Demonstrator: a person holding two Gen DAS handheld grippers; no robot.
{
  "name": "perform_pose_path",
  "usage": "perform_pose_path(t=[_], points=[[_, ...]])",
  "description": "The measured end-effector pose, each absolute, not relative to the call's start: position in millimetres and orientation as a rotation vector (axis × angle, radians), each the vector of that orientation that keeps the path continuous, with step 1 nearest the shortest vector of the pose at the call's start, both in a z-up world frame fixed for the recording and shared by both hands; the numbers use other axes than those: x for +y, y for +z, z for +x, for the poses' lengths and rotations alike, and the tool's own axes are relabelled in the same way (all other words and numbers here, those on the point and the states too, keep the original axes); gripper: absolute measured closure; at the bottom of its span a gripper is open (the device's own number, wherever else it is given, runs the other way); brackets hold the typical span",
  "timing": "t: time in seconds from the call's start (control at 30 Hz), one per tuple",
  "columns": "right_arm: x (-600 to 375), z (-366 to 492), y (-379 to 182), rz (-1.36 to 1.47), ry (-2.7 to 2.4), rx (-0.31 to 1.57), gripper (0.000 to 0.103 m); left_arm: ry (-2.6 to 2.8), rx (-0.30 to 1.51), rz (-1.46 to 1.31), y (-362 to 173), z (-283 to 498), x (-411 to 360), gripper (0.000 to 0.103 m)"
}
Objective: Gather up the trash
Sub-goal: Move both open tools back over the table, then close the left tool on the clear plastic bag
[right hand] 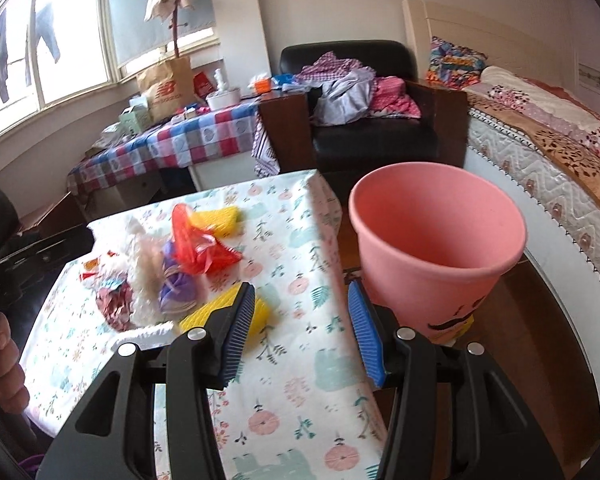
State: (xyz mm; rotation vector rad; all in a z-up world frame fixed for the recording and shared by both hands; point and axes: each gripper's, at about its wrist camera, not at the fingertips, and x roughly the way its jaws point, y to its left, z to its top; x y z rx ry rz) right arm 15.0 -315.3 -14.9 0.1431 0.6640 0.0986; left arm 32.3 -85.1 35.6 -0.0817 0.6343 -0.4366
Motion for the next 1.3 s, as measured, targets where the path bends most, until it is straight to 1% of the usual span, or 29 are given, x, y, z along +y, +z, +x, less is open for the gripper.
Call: perform_pose_path(t=[0.33,0.57,0.67,0.83,1.2,1.3], points=[[-301.6,21.6,-26.1,0.134,0.148,0.715,0.053,-0.35,0.691,-0.022,8.3,-1.1,-30.6,0.057],[-296.8,26.8,-35.2,0.129,0.169,0.748,0.053,-0.373,0.773,0.013,-18.9,-6.9,-34.0,0.057],[-296.9,26.8,-39.1,0.131,0.173,0.757,0.053,-0.363,0.79,0.001,-24.3,0.3,-36.6,0.057],[-299.0,30.0,-42.1,0.139,0.171,0.767,0.053,-0.276,0.835,-0.111,-29.0,25.5,-16.7,0.057],[-288.7,32.8,-44.9,0.123,0.218,0.781,0.053,-0.152,0.897,-0.199,-45.4,67.4,0.7,0.057],[-285.3,31.6,-39.5,0.119,0.247,0.758,0.053,-0.187,0.843,-0.261,-30.6,64.7,3.5,0.057]])
